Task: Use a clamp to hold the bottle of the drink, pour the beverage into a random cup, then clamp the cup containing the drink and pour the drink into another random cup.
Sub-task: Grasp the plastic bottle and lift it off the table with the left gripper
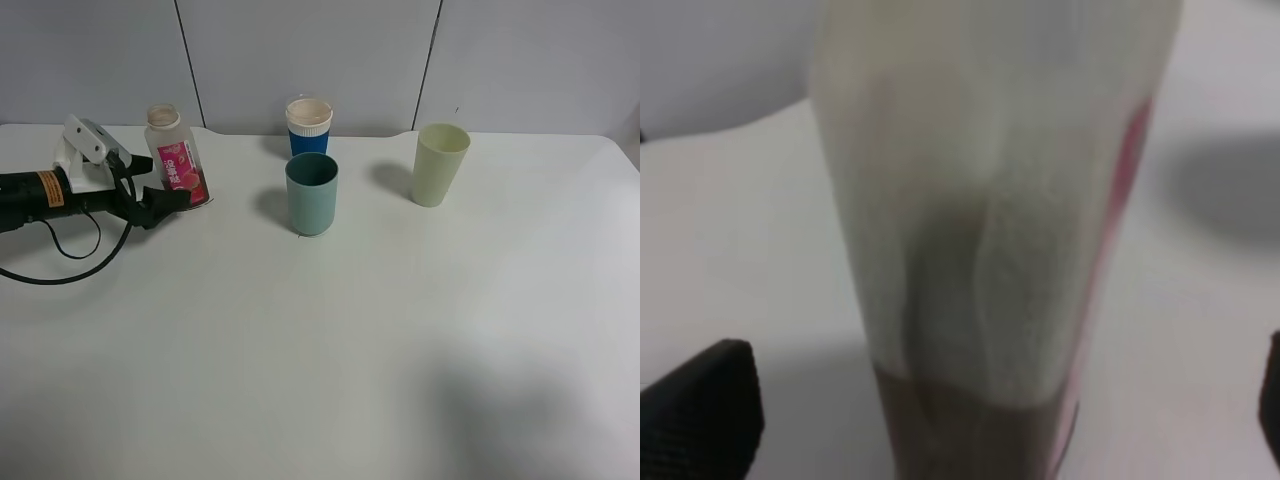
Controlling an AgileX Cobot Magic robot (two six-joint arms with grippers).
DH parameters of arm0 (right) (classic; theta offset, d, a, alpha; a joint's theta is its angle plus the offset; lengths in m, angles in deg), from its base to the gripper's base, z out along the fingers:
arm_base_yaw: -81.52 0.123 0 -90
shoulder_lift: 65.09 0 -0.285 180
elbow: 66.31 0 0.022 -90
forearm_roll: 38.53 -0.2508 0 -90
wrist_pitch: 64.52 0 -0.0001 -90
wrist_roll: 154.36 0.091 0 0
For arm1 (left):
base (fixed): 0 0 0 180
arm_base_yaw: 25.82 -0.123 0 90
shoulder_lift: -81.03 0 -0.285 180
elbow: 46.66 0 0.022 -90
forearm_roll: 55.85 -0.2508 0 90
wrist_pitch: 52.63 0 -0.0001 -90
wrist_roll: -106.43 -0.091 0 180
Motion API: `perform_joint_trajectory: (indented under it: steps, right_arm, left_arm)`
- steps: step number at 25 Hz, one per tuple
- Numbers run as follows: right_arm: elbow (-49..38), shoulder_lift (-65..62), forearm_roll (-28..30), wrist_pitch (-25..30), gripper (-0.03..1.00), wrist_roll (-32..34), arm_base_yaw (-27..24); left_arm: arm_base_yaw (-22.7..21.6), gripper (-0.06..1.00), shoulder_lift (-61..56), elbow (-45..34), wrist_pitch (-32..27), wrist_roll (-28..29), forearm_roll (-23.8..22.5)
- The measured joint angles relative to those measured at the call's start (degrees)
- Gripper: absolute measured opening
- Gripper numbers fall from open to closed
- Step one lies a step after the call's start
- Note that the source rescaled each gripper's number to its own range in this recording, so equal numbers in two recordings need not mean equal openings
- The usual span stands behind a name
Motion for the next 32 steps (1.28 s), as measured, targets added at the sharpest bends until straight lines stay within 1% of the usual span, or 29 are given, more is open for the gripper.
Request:
perform_joint_trajectory:
  steps: [6,13,19,20,21,22,23,24,25,26,28,32]
  right_arm:
    - [0.0,0.0,0.0,0.0,1.0,0.0,0.0]
    - [0.0,0.0,0.0,0.0,1.0,0.0,0.0]
    - [0.0,0.0,0.0,0.0,1.0,0.0,0.0]
    - [0.0,0.0,0.0,0.0,1.0,0.0,0.0]
    - [0.0,0.0,0.0,0.0,1.0,0.0,0.0]
    - [0.0,0.0,0.0,0.0,1.0,0.0,0.0]
    - [0.0,0.0,0.0,0.0,1.0,0.0,0.0]
    - [0.0,0.0,0.0,0.0,1.0,0.0,0.0]
    - [0.0,0.0,0.0,0.0,1.0,0.0,0.0]
    - [0.0,0.0,0.0,0.0,1.0,0.0,0.0]
    - [0.0,0.0,0.0,0.0,1.0,0.0,0.0]
    - [0.0,0.0,0.0,0.0,1.0,0.0,0.0]
  left_arm:
    - [1.9,1.0,0.6,3.5,0.0,0.0,-0.6]
    - [5.1,1.0,0.6,4.1,0.2,-1.8,0.3]
    - [5.4,1.0,0.6,4.1,0.3,-2.0,1.0]
    - [5.4,0.97,0.6,4.1,0.3,-2.0,1.0]
    - [5.4,0.86,0.6,4.1,0.2,-2.0,1.2]
    - [5.4,0.67,0.6,4.1,0.2,-1.7,1.4]
    - [5.4,0.46,0.6,4.1,0.1,-1.3,1.5]
    - [5.4,0.17,0.6,4.1,0.0,-0.7,1.8]
    - [5.4,0.01,0.6,4.1,-0.1,-0.1,1.9]
    - [5.4,0.0,0.6,4.1,-0.1,0.2,1.9]
    - [5.4,0.04,0.6,4.1,-0.1,0.5,2.0]
    - [5.4,0.04,0.6,4.1,-0.1,0.6,2.1]
